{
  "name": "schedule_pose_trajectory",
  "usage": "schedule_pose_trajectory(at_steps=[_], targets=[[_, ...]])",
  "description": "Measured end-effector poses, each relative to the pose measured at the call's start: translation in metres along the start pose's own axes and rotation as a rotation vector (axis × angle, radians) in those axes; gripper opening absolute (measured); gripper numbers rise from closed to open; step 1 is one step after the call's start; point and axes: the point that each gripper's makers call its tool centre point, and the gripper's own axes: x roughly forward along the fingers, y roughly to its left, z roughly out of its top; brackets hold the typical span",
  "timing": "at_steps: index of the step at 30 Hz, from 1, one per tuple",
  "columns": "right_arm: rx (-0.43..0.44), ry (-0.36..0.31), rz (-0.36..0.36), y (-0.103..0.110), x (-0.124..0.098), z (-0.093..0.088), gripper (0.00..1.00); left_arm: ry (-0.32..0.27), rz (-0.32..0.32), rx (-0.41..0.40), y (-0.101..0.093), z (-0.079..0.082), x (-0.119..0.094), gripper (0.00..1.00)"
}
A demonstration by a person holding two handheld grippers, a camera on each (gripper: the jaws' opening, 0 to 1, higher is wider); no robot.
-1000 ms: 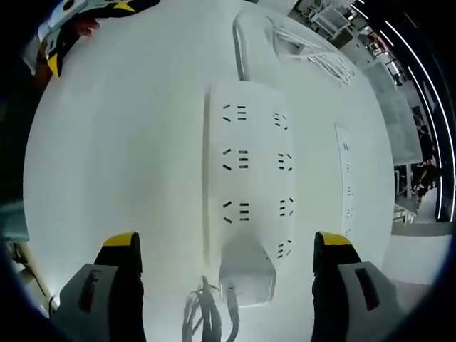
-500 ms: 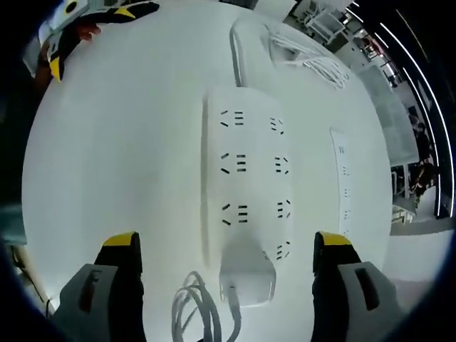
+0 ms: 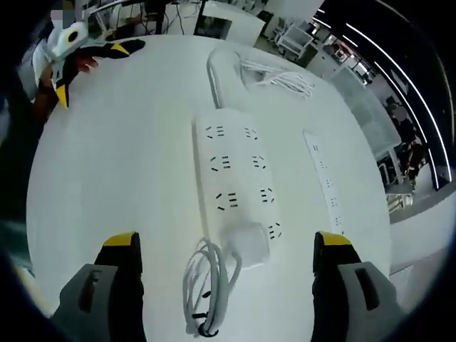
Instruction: Straighten the power strip on the desk, plug the charger into it
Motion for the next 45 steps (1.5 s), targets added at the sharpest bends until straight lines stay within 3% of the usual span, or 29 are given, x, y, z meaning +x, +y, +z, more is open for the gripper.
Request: schedule_pose_trajectory(at_steps=[13, 18, 25, 32, 39, 45], targets=[[0.165, -0.176, -0.168, 0.007, -0.064, -0.028, 0.99, -0.001, -0.006, 0.035, -0.015, 0.015, 0.003, 1.00], [0.231, -0.253, -0.199, 0.017, -0.083, -0.039, 0.99, -0.005, -0.014, 0.050, -0.022, 0.022, 0.006, 1.00], [0.318, -0.339, -0.279, 0.030, -0.108, -0.063, 0.99, -0.004, -0.026, 0.066, -0.034, 0.029, 0.010, 1.00], [0.453, -0.470, -0.333, 0.043, -0.134, -0.088, 0.99, -0.005, -0.038, 0.081, -0.044, 0.035, 0.012, 1.00], [0.541, -0.500, -0.375, 0.066, -0.143, -0.118, 0.98, -0.013, -0.023, 0.092, -0.046, 0.041, 0.009, 1.00], [0.620, -0.545, -0.456, 0.079, -0.156, -0.136, 0.97, -0.011, -0.014, 0.088, -0.045, 0.041, 0.009, 1.00]])
